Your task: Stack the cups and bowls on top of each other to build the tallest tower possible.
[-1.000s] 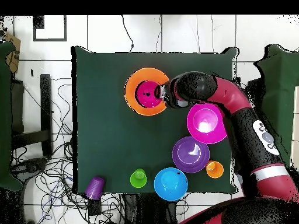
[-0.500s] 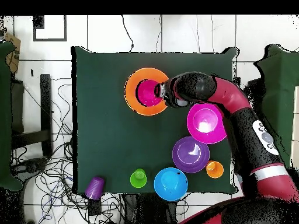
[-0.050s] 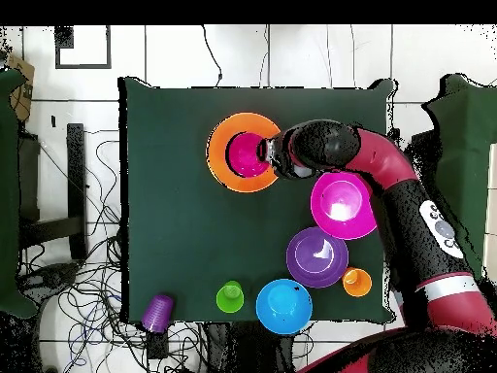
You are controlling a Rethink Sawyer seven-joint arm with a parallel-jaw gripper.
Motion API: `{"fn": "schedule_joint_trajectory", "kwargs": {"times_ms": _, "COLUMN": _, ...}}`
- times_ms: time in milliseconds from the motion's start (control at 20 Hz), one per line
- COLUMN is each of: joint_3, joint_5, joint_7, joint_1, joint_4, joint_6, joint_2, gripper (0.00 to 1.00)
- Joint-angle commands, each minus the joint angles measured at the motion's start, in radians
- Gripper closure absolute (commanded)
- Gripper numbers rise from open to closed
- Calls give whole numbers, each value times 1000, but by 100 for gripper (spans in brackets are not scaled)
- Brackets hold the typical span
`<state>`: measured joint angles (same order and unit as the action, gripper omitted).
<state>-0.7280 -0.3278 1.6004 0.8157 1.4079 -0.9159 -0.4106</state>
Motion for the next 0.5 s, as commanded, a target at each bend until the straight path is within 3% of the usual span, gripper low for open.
{"fn": "schedule_joint_trajectory", "kwargs": {"times_ms": 50, "joint_3": 74, "joint_5": -42, "joint_7": -1, "joint_1": -38, "joint_4": 5, "joint_6": 15, "joint_2": 28, "gripper": 100}}
{"fn": "schedule_joint_trajectory", "kwargs": {"times_ms": 350, "joint_3": 87, "joint_5": -52, "joint_7": 1, "joint_1": -47, "joint_4": -8, "joint_6": -1, "joint_2": 22, "gripper": 100}}
{"fn": "schedule_joint_trajectory", "kwargs": {"times_ms": 400, "joint_3": 89, "joint_5": -54, "joint_7": 1, "joint_1": -48, "joint_4": -10, "joint_6": -4, "joint_2": 21, "gripper": 0}}
{"fn": "schedule_joint_trajectory", "kwargs": {"times_ms": 500, "joint_3": 93, "joint_5": -61, "joint_7": -3, "joint_1": -52, "joint_4": -16, "joint_6": -8, "joint_2": 19, "gripper": 0}}
